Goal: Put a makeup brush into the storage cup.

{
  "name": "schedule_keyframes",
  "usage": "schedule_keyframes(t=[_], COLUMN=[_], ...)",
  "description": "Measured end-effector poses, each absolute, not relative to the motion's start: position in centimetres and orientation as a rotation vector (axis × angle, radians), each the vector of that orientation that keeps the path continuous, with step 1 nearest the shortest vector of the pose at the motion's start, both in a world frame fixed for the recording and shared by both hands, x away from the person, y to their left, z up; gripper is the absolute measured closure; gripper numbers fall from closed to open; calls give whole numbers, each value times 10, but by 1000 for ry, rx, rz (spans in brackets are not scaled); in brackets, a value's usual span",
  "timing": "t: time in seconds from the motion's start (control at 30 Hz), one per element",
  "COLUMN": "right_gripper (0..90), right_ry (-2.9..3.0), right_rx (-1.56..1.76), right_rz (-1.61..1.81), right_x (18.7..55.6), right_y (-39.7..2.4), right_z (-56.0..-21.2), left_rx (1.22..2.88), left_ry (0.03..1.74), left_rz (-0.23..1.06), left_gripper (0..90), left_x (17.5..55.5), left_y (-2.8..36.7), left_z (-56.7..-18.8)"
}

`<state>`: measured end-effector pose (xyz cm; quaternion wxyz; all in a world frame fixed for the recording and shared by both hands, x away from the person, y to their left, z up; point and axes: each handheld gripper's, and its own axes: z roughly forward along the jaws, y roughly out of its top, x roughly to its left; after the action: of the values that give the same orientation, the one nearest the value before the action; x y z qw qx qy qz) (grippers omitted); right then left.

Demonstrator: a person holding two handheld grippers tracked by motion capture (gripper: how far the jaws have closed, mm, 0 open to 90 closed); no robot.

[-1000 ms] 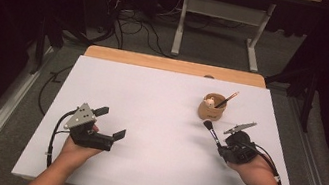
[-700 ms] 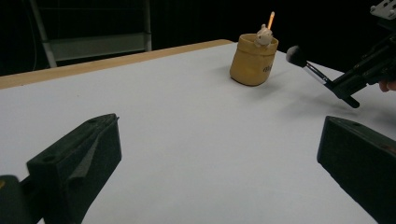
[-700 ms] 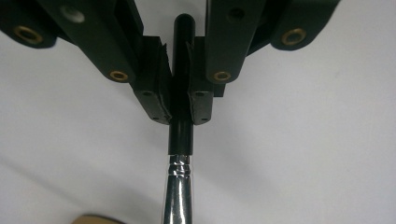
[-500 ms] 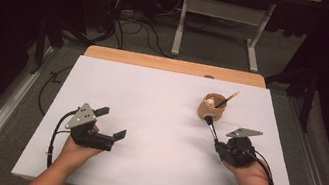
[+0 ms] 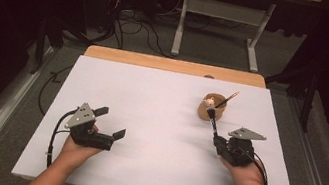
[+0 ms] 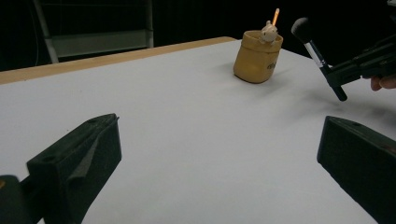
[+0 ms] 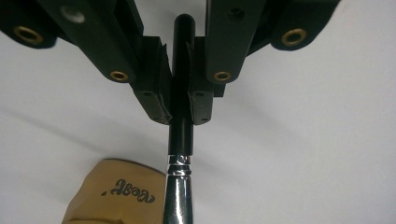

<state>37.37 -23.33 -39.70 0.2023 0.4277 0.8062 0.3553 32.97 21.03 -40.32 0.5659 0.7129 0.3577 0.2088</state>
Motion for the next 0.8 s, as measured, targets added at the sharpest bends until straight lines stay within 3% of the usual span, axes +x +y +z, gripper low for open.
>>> schedule_keyframes(t=[0.8], right_gripper=[819], right_ry=[2092], right_rx=[1147], right_rz=[1204], right_x=[369], right_y=[-230], right_z=[-402], left_rx=[1684], left_ry=[888], left_rz=[473], left_gripper=[5], left_x=[335], left_y=[212], left_z=[-410])
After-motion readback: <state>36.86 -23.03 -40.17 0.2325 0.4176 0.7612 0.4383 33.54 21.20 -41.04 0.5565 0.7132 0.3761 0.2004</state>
